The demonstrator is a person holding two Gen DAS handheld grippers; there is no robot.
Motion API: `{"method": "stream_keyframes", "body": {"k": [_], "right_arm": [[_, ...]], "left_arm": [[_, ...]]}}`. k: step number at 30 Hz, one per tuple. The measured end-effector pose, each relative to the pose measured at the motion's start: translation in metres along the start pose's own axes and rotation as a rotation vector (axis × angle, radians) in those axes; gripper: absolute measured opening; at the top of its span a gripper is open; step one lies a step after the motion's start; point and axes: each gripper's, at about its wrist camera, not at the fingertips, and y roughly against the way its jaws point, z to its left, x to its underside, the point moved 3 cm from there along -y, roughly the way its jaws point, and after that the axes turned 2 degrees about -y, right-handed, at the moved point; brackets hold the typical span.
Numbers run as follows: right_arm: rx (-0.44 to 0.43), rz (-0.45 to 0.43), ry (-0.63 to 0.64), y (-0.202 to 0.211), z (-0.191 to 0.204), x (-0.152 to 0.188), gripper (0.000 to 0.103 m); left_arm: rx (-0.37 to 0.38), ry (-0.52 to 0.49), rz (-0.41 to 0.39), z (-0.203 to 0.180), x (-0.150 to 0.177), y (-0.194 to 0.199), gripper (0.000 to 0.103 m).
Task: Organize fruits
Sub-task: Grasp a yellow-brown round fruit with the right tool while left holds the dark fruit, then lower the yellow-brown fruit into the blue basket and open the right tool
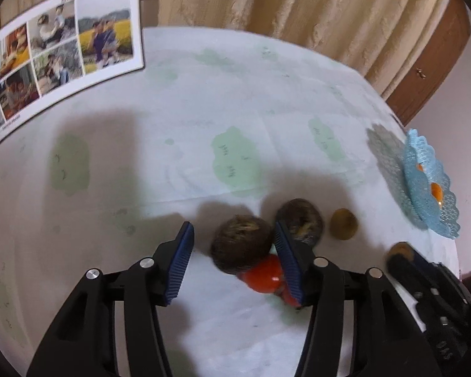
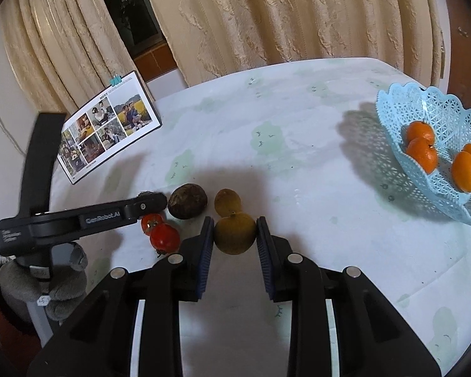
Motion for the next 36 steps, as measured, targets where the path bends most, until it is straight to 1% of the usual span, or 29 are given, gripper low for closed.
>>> {"method": "stream_keyframes", "body": {"k": [2, 3, 7, 11, 14, 18, 26, 32, 36], "right_arm": [[0.004, -0.008, -0.009, 0.004, -0.004, -0.001, 0.028], [0.006, -0.014, -0.017, 0.008, -0.007, -0.001, 0.028], [0.019, -0.037, -0.041, 0.018, -0.018, -0.004, 0.028], [0.033, -0.064, -0.066, 0.031, -0.032, -0.008, 0.028], [0.051, -0.095, -0.093, 0.043, -0.047, -0.013, 0.028], [0.095, -0.133, -0.147, 0.058, -0.075, -0.019, 0.028], [0.176, -0.194, -0.239, 0.083, -0.128, -0.026, 0.028], [0.223, -0.212, -0.284, 0.09, -0.156, -0.025, 0.028], [0.245, -0.219, -0.297, 0.092, -0.167, -0.024, 0.029]], "left_arm": [[0.003, -0.001, 0.004, 0.002, -0.001, 0.001, 0.041], [0.004, 0.001, 0.007, 0.002, -0.001, 0.001, 0.039], [-0.008, 0.009, 0.007, 0.007, -0.002, 0.004, 0.039], [-0.022, 0.027, -0.013, 0.015, -0.007, 0.013, 0.039], [-0.032, 0.037, -0.039, 0.019, -0.011, 0.024, 0.039], [-0.033, 0.038, -0.067, 0.018, -0.014, 0.036, 0.039], [-0.029, 0.009, -0.084, 0.002, -0.013, 0.045, 0.039], [-0.014, -0.018, -0.088, -0.015, -0.011, 0.047, 0.039], [-0.001, -0.04, -0.091, -0.03, -0.012, 0.049, 0.039]]}}
